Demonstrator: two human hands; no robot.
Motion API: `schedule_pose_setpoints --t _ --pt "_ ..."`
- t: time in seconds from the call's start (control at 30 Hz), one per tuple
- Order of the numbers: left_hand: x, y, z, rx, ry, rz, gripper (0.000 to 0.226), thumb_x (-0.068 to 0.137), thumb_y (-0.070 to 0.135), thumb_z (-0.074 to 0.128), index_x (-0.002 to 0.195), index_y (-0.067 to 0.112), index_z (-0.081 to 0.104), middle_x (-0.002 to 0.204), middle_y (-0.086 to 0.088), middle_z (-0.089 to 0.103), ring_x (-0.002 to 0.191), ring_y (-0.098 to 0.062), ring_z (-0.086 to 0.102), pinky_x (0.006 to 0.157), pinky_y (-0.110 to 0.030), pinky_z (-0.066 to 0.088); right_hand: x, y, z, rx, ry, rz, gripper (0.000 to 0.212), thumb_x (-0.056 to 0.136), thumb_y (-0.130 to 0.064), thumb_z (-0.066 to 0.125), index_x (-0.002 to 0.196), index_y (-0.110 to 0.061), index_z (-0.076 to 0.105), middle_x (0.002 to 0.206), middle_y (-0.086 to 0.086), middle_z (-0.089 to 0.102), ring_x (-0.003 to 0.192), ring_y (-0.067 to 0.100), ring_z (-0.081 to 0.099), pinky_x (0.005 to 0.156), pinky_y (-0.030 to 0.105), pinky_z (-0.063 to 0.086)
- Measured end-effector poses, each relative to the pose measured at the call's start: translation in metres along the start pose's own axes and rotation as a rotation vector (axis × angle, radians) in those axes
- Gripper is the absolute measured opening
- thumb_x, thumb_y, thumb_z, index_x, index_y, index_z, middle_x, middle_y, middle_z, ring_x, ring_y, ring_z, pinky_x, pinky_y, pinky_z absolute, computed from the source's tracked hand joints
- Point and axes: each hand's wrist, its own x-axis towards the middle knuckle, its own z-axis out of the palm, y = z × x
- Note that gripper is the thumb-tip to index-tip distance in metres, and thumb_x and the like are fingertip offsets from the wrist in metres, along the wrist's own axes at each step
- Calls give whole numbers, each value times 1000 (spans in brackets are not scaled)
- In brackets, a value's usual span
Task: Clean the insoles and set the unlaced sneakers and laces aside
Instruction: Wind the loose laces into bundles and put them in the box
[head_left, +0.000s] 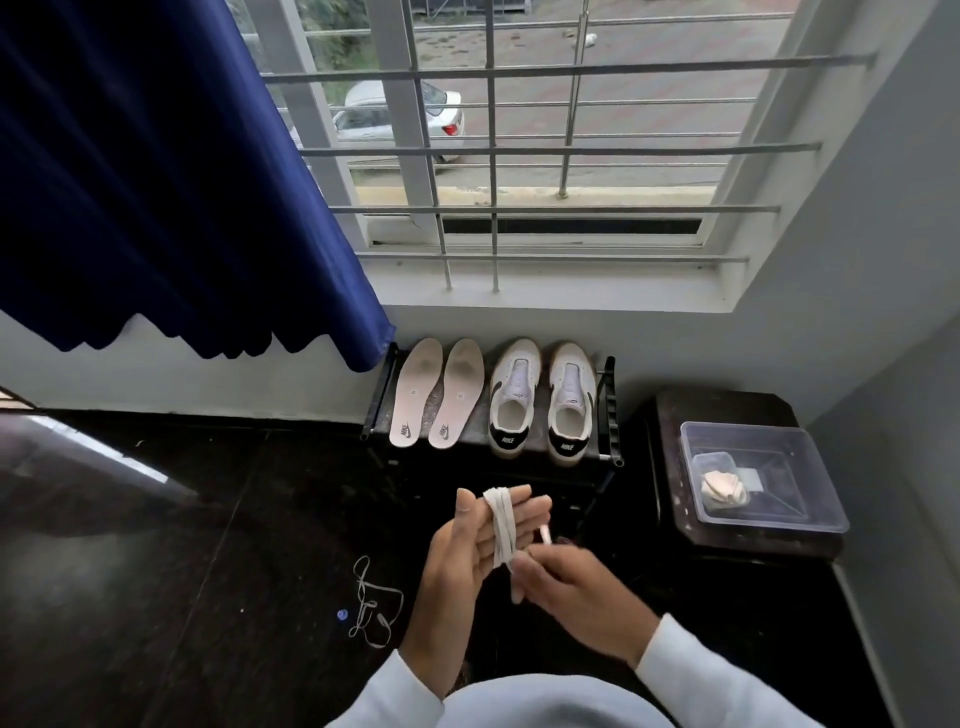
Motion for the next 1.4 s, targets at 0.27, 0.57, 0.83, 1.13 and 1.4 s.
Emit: schedule_pose_setpoints --t 0.27,0.57,0.83,1.13,1.4 --pt "6 -12 -8 153 38 -24 66 91 57 24 120 16 66 112 -2 75 112 -15 68 102 -36 49 -13 -56 -21 -130 45 -196 28 101 -29 51 77 -25 65 59 -16 53 54 1 44 55 18 34" --pt "-1 -8 -1 89 -155 -102 90 71 86 36 112 14 69 107 -8 76 105 -24 71 87 -28 54 43 -42 -50 -48 193 -77 30 97 -35 55 73 -22 65 49 -14 39 49 3 35 51 17 30" --pt "3 8 -2 -43 1 19 73 92 57 20 118 6 65 114 -14 73 113 -26 67 99 -33 52 5 -1 6 -74 27 8 32 100 -30 48 72 -30 62 58 -11 52 57 8 46 59 28 38" --pt "0 -4 -6 53 14 -65 63 94 50 23 113 11 69 105 -7 77 104 -18 71 83 -20 54 -7 -54 -10 -323 106 -238 23 98 -30 49 83 -19 63 75 -7 64 68 8 57 65 24 46" --pt "-4 -12 -12 120 -101 -109 77 93 57 18 96 3 73 86 -17 77 83 -31 74 76 -32 57 24 -51 -29 -362 204 -202 18 91 -34 66 81 -19 68 62 -8 63 57 6 58 55 18 45"
